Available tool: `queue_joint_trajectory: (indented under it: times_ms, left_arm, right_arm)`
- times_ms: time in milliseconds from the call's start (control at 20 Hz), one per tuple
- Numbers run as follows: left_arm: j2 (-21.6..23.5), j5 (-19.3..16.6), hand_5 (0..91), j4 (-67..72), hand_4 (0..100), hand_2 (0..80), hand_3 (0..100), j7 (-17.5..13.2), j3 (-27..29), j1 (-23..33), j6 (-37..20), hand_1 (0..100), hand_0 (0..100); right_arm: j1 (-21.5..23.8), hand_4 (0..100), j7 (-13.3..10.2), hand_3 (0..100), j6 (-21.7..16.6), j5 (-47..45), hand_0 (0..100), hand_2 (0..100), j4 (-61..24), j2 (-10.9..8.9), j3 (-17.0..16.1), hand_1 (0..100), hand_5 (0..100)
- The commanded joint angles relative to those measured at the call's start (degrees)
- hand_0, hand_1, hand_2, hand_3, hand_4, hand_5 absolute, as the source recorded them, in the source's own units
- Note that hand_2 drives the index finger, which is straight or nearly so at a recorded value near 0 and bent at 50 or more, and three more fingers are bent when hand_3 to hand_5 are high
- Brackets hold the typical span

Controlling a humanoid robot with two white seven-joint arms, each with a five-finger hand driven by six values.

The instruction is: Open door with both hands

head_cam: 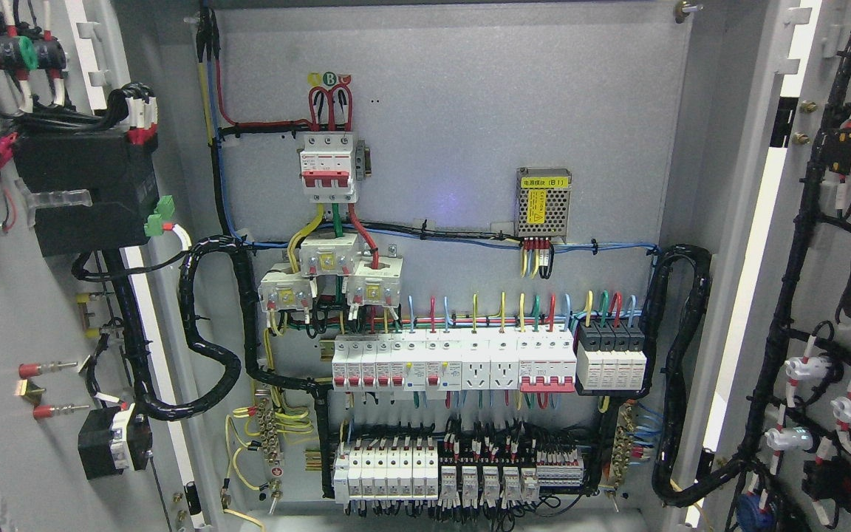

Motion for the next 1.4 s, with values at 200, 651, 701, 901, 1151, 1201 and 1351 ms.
queue_joint_trajectory:
  times_ms: [200, 651, 701, 901, 1151, 1201, 1351]
  left_arm:
    - [-0.3, 1.77, 0.0, -1.88, 3, 0.0, 0, 0.07, 4.24, -1.57, -6.43, 0, 0]
    - [-0.12, 4.06, 0.0, -1.79, 3, 0.0, 0, 0.07, 6.88, -1.65, -7.67, 0, 0]
    - [-0.12, 4.32, 0.0, -1.79, 3, 0.0, 0, 0.07, 7.23, -1.57, -7.75, 0, 0]
    - [0.14, 5.55, 0.0, -1.79, 3, 0.0, 0, 0.07, 7.94, -1.39, -9.07, 0, 0]
    - [0.23, 6.69, 0.0, -1.7, 3, 0.0, 0, 0.07, 9.43, -1.13, -10.47, 0, 0]
    - [0.23, 7.05, 0.0, -1.7, 3, 0.0, 0, 0.07, 9.87, -1.04, -11.09, 0, 0]
    - [0.32, 7.49, 0.0, -1.7, 3, 0.0, 0, 0.07, 10.48, -0.95, -12.15, 0, 0]
  right_arm:
    - [0.02, 0, 0.38, 0, -0.23, -3.92, 0, 0, 1.68, -5.27, -1.56, 0, 0]
    - [0.55, 0, 0.82, 0, -0.23, -11.48, 0, 0, 3.08, -8.78, -1.65, 0, 0]
    - [0.63, 0, 0.82, 0, -0.23, -12.45, 0, 0, 3.43, -9.22, -1.65, 0, 0]
    - [0.63, 0, 0.82, 0, -0.23, -14.29, 0, 0, 5.1, -9.93, -2.18, 0, 0]
    - [0.72, 0, 1.95, 0, -0.23, -17.38, 0, 0, 7.13, -10.19, -3.49, 0, 0]
    - [1.07, 0, 2.66, 0, -0.23, -17.47, 0, 0, 7.22, -10.37, -3.67, 0, 0]
    - [1.25, 0, 3.28, 0, -0.23, -18.34, 0, 0, 8.27, -10.46, -4.37, 0, 0]
